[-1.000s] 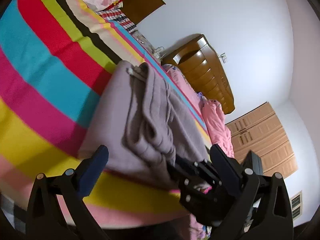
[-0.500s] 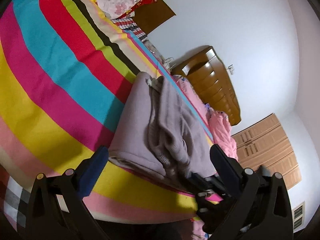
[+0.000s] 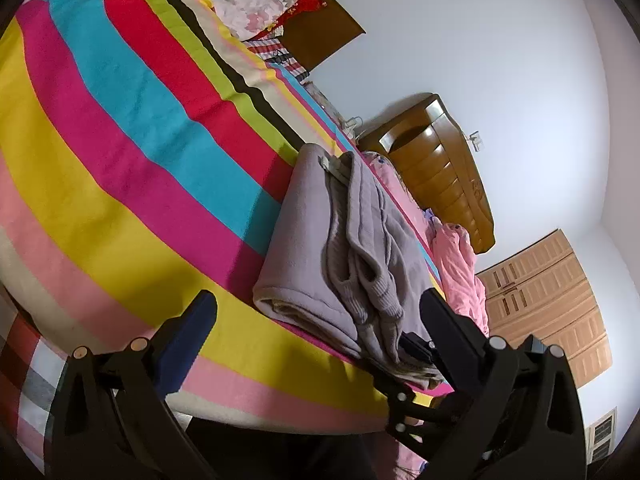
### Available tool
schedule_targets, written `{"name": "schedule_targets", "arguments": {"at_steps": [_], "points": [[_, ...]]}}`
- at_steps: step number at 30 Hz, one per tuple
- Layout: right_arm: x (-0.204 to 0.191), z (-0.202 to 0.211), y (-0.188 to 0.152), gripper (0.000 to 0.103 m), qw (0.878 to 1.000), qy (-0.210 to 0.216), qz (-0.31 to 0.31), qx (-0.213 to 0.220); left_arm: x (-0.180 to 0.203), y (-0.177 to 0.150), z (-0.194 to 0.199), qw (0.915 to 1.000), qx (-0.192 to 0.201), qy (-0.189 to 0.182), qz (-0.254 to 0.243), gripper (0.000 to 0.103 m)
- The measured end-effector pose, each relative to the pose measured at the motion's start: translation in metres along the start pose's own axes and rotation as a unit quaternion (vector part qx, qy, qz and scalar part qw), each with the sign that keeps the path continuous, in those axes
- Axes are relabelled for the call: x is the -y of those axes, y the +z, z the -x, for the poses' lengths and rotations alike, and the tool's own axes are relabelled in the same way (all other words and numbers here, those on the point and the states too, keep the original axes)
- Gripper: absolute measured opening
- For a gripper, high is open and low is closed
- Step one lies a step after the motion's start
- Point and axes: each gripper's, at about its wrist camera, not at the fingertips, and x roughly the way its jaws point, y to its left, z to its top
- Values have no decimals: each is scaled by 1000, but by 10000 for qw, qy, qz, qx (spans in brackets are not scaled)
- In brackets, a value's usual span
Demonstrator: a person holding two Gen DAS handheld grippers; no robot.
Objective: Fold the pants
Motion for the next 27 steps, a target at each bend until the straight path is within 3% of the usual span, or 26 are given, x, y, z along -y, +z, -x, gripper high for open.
{"name": "schedule_targets", "arguments": {"at_steps": [3, 5, 10, 12, 16, 18, 19, 21, 22, 24, 25, 27], "points": [[11, 5, -1, 14, 9999, 10, -34, 144, 6, 0, -2, 10000, -54, -24, -50, 101], [26, 20, 2, 13, 9984, 66, -381, 408, 12, 1, -4, 9999, -121, -95, -78, 101], [54, 44, 10, 13, 9924, 48, -893, 842, 42, 15, -19, 9949, -471, -872, -159, 101], [55, 46, 10, 13, 9919, -2, -907, 890, 55, 26, -43, 9890, -857, -1205, -90, 101], [47, 47, 11, 13, 9935, -187, -718, 863, 68, 38, -89, 9848, -1310, -1131, -162, 101], [36, 45, 11, 13, 9946, -222, -609, 816, 72, 45, -113, 9785, -1599, -1299, -57, 101], [28, 42, 11, 13, 9954, -321, -484, 765, 73, 47, -124, 9763, -1767, -1249, -36, 101], [14, 32, 10, 13, 9961, -584, -242, 623, 78, 44, -145, 9760, -2018, -808, -100, 101], [8, 26, 9, 13, 9965, -628, -197, 523, 81, 42, -151, 9765, -2057, -612, -218, 98], [1, 17, 6, 19, 9974, -596, -215, 350, 86, 34, -158, 9783, -1977, 28, -618, 65], [-1, 15, 4, 19, 9973, -638, -207, 284, 85, 30, -160, 9766, -1931, 454, -829, 42], [-1, 22, -2, 37, 9968, -661, -321, 329, 78, 29, -157, 9786, -1857, 293, -832, 35]]}}
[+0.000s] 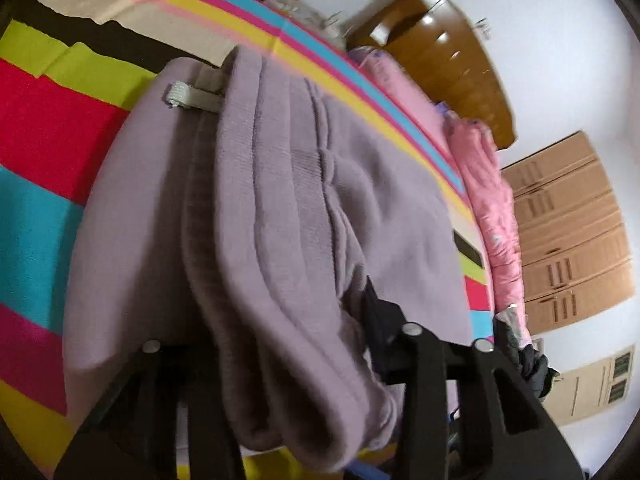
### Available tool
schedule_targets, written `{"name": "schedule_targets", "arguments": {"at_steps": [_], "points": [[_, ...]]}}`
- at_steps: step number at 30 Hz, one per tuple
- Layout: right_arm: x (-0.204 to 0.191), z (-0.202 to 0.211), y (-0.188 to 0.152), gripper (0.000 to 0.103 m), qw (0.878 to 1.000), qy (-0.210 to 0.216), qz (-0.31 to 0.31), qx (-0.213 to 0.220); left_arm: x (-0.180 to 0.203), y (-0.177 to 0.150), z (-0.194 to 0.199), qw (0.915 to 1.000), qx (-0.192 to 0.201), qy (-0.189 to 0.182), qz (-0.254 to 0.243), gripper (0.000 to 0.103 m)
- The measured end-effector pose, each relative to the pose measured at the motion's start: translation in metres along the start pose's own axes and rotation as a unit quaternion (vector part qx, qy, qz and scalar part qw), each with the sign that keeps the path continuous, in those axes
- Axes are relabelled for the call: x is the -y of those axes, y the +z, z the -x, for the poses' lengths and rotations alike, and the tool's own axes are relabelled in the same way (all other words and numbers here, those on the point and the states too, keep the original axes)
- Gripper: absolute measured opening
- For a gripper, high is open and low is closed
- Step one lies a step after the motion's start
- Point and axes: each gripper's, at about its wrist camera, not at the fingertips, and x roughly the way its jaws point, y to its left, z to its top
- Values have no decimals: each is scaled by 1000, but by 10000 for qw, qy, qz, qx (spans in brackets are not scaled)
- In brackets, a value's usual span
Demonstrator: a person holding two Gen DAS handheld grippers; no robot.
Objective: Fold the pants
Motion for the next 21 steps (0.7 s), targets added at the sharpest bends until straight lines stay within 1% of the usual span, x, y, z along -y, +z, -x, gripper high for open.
{"name": "schedule_targets", "arguments": {"at_steps": [1, 2, 3, 4, 6, 7, 8, 9, 10, 11, 12, 13, 15, 16, 18, 19, 21], "points": [[4, 8, -3, 42, 9999, -47, -134, 85, -5, -2, 2, 9999, 17, -114, 29, 32], [12, 21, -8, 51, 9990, -144, -360, 211, -9, -4, 4, 9997, 57, -224, 30, 31], [20, 35, -15, 59, 9972, -280, -602, 333, -10, -6, 4, 9996, 90, -262, 17, 31], [31, 49, -24, 61, 9940, -463, -887, 444, -9, -7, 4, 9996, 129, -259, -15, 31], [57, 81, -52, 85, 9804, -780, -1733, 519, -8, -9, 3, 9996, 166, -222, -58, 31], [68, 92, -67, 87, 9717, -883, -2140, 476, -9, -10, 3, 9996, 175, -237, -48, 31], [80, 105, -88, 87, 9589, -1010, -2627, 346, -8, -10, 4, 9995, 183, -263, -27, 31], [86, 111, -103, 87, 9506, -1102, -2895, 219, -9, -10, 5, 9994, 188, -294, -8, 31], [89, 113, -117, 87, 9434, -1189, -3096, 32, -9, -10, 5, 9993, 192, -307, -2, 31], [90, 110, -131, 86, 9380, -1337, -3187, -278, -7, -10, 5, 9993, 196, -307, -4, 31], [88, 106, -139, 78, 9354, -1473, -3181, -459, -7, -10, 5, 9993, 193, -306, -10, 31], [88, 103, -144, 75, 9329, -1595, -3176, -587, -8, -10, 5, 9993, 188, -308, -9, 31], [92, 95, -151, 74, 9255, -1692, -3326, -647, -7, -8, 5, 9994, 168, -305, -6, 31], [93, 92, -151, 74, 9243, -1698, -3358, -637, -9, -9, 6, 9994, 165, -300, -14, 31], [93, 80, -147, 73, 9276, -1692, -3256, -697, -8, -10, 7, 9994, 187, -291, -48, 31], [92, 74, -147, 73, 9289, -1763, -3164, -777, -7, -10, 7, 9994, 201, -275, -73, 31], [96, 67, -146, 71, 9263, -1870, -3163, -839, -6, -9, 6, 9994, 215, -260, -75, 31]]}}
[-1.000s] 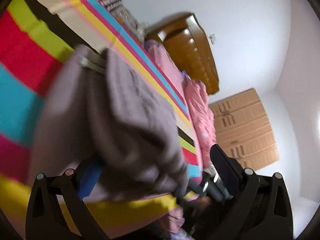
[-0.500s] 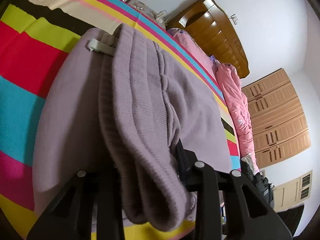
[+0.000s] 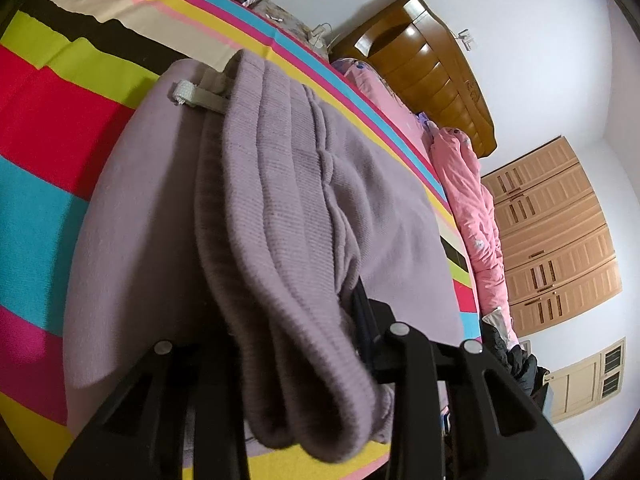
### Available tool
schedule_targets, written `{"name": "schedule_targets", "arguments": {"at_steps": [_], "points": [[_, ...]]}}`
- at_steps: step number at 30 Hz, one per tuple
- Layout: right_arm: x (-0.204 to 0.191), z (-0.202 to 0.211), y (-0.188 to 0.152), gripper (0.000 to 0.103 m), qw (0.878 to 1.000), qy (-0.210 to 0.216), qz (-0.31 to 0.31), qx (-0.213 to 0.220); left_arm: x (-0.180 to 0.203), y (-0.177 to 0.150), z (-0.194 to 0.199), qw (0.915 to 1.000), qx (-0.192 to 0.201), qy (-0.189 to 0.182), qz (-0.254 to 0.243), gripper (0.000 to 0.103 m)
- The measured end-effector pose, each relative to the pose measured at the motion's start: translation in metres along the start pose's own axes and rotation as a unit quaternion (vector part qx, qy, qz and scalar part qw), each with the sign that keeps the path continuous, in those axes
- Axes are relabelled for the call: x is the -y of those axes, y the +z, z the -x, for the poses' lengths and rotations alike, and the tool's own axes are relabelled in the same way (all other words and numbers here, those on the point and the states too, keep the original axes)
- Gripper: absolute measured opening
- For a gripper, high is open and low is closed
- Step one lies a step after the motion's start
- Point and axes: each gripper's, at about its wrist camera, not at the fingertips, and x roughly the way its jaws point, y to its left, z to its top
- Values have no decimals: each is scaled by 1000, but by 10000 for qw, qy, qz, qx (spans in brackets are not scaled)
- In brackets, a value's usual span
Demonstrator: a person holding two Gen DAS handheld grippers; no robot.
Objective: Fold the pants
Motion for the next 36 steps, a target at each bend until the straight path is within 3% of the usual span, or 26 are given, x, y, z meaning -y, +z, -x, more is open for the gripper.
{"name": "schedule_targets", "arguments": {"at_steps": [6, 9, 14, 17, 19, 20, 21, 25, 27, 30, 32, 34, 36], "points": [[-7, -7, -2, 72, 9991, -384, 186, 66, 5, -1, 2, 9999, 47, 107, -48, 30], [-13, -8, 0, 76, 9964, -721, 420, 148, 32, 3, 13, 9989, 187, 228, -369, 23], [-17, -10, 2, 78, 9929, -1020, 597, 88, 81, 19, 68, 9919, 689, -230, -1043, 21], [-22, -11, -3, 79, 9929, -988, 657, 117, 47, 14, 72, 9935, 757, 77, -852, 21], [-22, -13, -3, 82, 9934, -978, 578, 144, -14, 5, 44, 9982, 398, 354, -286, 22], [-22, -14, -2, 83, 9933, -980, 599, 125, -38, -2, 34, 9995, 298, 116, -20, 22], [-21, -14, -2, 84, 9933, -971, 623, 115, -52, -7, 39, 9977, 505, -405, 214, 22], [-19, -12, -1, 84, 9948, -871, 519, 40, -33, -8, 42, 9981, 604, 62, -122, 24], [-18, -12, -1, 86, 9953, -835, 483, 62, -36, -9, 43, 9980, 623, 8, -58, 27], [-16, -4, 0, 86, 9970, -507, 577, -60, -38, -9, 53, 9975, 697, -96, 66, 36], [-9, 9, 0, 85, 9981, 53, 600, -96, -31, -15, 69, 9950, 966, 262, -54, 57], [-2, 29, 2, 79, 9966, 696, 446, 29, -13, -20, 98, 9818, 1586, 973, -385, 67], [1, 39, 13, 78, 9941, 1037, 263, 172, 8, -22, 117, 9695, 1936, 1281, -782, 70]]}}
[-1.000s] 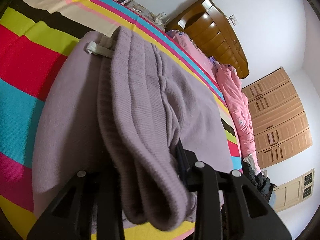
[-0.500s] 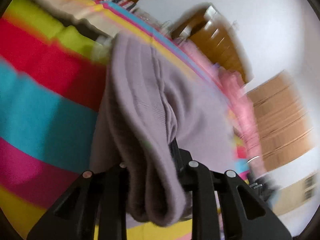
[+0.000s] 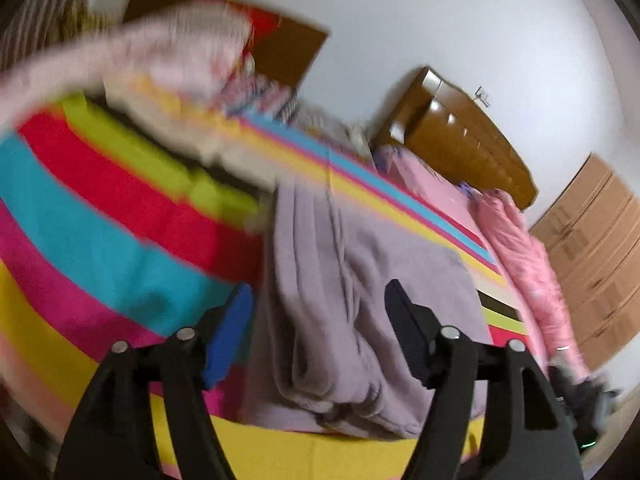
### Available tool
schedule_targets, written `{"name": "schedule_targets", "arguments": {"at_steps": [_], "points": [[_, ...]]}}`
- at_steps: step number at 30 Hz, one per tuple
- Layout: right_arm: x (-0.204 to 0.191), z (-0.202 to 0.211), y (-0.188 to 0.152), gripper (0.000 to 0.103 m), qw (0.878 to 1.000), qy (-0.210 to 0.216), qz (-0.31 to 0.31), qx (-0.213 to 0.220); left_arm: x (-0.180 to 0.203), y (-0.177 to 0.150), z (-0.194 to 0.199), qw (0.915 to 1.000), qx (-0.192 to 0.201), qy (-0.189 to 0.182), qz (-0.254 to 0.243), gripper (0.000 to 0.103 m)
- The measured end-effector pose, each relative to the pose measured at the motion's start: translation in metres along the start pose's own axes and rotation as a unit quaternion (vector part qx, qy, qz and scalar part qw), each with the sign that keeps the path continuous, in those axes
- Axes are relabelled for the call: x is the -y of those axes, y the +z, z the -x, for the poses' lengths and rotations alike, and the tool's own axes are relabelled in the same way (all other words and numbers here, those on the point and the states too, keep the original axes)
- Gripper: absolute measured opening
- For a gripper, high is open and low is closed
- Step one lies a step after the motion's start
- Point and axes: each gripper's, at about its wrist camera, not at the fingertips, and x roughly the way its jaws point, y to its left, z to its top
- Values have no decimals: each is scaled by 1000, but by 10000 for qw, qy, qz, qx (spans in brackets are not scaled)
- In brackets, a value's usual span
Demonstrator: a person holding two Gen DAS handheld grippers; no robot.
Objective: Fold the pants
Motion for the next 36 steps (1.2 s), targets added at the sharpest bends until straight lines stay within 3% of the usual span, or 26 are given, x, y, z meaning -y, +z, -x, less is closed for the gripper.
{"name": "schedule_targets", "arguments": {"at_steps": [4, 7, 9, 11, 13, 16, 22, 24, 26, 29, 31, 32, 35, 36], "points": [[-6, -13, 45, 78, 9968, 657, -171, 416, 40, 13, -6, 9968, -96, -549, -566, 73], [-26, -35, 64, 79, 9933, 1128, 28, 261, 52, 2, -34, 9941, -523, -446, -842, 73], [-41, -53, 55, 79, 9896, 1384, 333, -223, 37, -12, -52, 9940, -821, -354, -635, 73], [-52, -71, 30, 80, 9845, 1415, 671, -786, 18, -25, -53, 9949, -664, -549, -514, 71], [-59, -66, 21, 81, 9842, 1244, 1056, -685, -4, -23, -52, 9933, -625, -958, -159, 68], [-51, -56, 40, 82, 9794, 1536, 1111, -693, -16, -18, -56, 9910, -694, -1140, 140, 66], [-8, -78, 107, 88, 9810, 1842, 607, -8, 8, -27, -59, 9955, -506, -754, -253, 66], [5, -110, 125, 88, 9797, 1960, 399, -115, 19, -30, -62, 9965, -454, -492, -505, 66], [22, -159, 142, 88, 9729, 2239, 37, -571, 24, -31, -63, 9964, -419, -349, -642, 66], [44, -213, 151, 88, 9738, 2015, -124, -1050, 26, -33, -63, 9964, -370, -264, -719, 66], [64, -232, 154, 88, 9815, 1399, -451, -1225, 26, -34, -63, 9961, -376, -247, -756, 66], [77, -227, 157, 87, 9836, 1205, -748, -1112, 26, -34, -63, 9960, -387, -238, -774, 66], [85, -176, 157, 89, 9821, 1432, -1176, -327, 25, -35, -63, 9959, -385, -261, -774, 66], [82, -166, 155, 89, 9824, 1450, -1156, -241, 24, -35, -62, 9962, -367, -286, -741, 66]]}}
